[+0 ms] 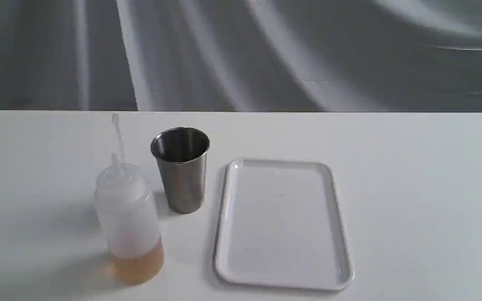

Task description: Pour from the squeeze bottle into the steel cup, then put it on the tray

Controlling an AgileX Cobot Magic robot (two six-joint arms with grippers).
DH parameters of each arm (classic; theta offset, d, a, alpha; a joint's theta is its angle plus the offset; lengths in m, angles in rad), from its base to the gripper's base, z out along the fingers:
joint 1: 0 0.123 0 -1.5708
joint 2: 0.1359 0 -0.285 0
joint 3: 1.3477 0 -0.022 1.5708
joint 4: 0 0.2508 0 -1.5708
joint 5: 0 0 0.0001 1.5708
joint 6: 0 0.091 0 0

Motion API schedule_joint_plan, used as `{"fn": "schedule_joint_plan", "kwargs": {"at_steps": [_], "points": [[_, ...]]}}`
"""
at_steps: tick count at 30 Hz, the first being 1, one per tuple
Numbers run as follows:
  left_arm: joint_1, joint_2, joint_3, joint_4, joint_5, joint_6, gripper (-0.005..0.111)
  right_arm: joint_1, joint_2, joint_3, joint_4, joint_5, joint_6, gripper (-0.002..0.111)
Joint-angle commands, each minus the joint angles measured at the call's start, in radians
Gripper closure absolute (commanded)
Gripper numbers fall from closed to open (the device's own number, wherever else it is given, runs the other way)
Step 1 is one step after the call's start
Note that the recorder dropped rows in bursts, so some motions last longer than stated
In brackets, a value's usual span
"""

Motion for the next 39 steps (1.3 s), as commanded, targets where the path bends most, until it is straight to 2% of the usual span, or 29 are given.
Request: {"fn": "schedule_joint_plan", "kwargs": {"at_steps": [1, 12, 22, 26, 33, 39], "points": [[-0.002, -0.003, 0.004, 0.0, -0.007, -0.002, 0.098, -0.006, -0.006, 0.003, -0.012, -0.005, 0.003, 0.108], [-0.002, -0.003, 0.004, 0.0, -0.007, -0.004, 0.098, -0.006, -0.006, 0.003, -0.002, -0.059, 0.003, 0.108], [-0.002, -0.003, 0.004, 0.0, -0.007, -0.004, 0.098, -0.006, -0.006, 0.003, 0.17, -0.25, 0.003, 0.108], [-0.002, -0.003, 0.004, 0.0, -0.007, -0.001, 0.098, -0.006, -0.006, 0.003, 0.282, -0.38, 0.011, 0.108], [-0.002, -0.003, 0.004, 0.0, -0.007, -0.002, 0.098, -0.006, -0.006, 0.003, 0.67, -0.507, 0.015, 0.108], [-0.002, -0.003, 0.004, 0.0, -0.007, -0.005, 0.098, 0.002, -0.006, 0.003, 0.702, -0.484, 0.1, 0.108]]}}
